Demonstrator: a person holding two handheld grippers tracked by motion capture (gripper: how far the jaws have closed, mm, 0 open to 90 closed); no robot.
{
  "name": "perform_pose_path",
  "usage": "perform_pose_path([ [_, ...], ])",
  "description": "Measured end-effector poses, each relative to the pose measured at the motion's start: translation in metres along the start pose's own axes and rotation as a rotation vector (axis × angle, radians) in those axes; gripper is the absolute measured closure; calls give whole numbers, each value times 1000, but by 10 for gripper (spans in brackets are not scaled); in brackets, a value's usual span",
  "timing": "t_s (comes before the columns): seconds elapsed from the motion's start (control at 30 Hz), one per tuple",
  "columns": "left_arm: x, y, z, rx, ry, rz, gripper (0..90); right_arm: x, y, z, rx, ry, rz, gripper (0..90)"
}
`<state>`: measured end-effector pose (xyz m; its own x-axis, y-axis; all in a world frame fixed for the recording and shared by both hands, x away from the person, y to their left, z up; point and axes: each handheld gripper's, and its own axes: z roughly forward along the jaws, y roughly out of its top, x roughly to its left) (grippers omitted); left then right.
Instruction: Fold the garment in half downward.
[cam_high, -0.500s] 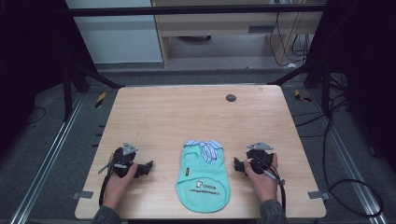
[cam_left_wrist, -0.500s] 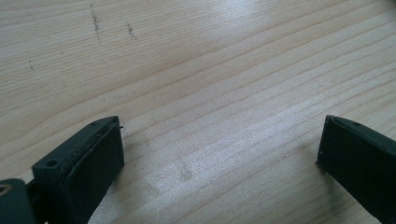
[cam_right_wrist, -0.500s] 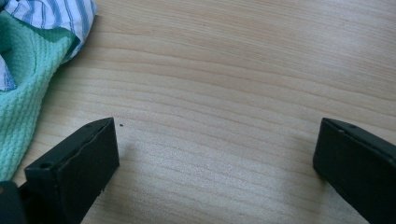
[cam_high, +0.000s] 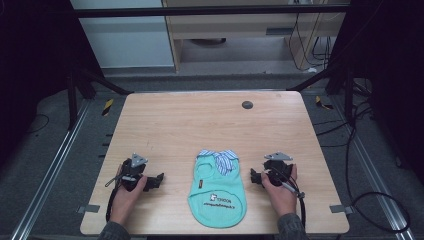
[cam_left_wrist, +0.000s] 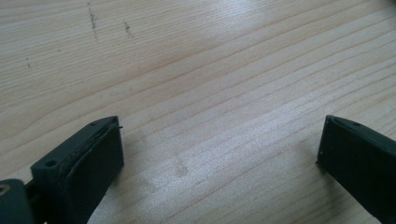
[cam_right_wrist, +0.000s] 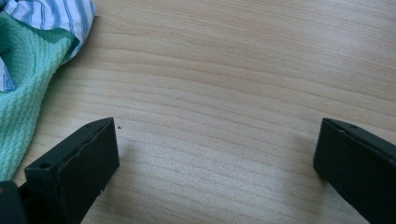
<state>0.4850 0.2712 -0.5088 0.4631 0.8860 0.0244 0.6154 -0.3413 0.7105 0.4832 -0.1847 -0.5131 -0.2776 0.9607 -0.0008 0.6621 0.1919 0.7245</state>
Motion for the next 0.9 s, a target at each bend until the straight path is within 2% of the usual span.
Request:
perform_pose_path([
  [0.37,0,2,1,3,0,0,0,0,0,0,0,-1,-2,2],
  [0.47,-4,8,4,-1,-23,7,27,0,0,0,0,-1,-2,3],
  [0.5,-6,12,6,-11,-33,13,45,0,1,0,-1,-4,-3,5],
  [0.57,-13,21,10,-13,-25,53,50,0,1,0,-9,-7,-13,35],
  [0.6,-16,26,11,-21,-25,75,51,2,2,0,-33,-31,-36,77],
  [0.63,-20,32,13,-24,-35,87,50,4,4,-1,-55,-67,-76,74],
  [0.67,-24,37,14,-12,-50,101,42,5,7,-2,-62,-79,-98,61],
  [0.73,-29,50,15,-2,-83,132,37,8,18,-2,-55,-69,-115,62],
  [0.8,-35,65,12,-20,-130,144,38,13,30,-1,-45,-75,-161,68],
  [0.87,-40,81,9,-44,-162,152,42,17,41,1,-43,-67,-176,145],
  [0.9,-42,88,8,-51,-172,149,48,18,46,2,-35,-55,-183,155],
])
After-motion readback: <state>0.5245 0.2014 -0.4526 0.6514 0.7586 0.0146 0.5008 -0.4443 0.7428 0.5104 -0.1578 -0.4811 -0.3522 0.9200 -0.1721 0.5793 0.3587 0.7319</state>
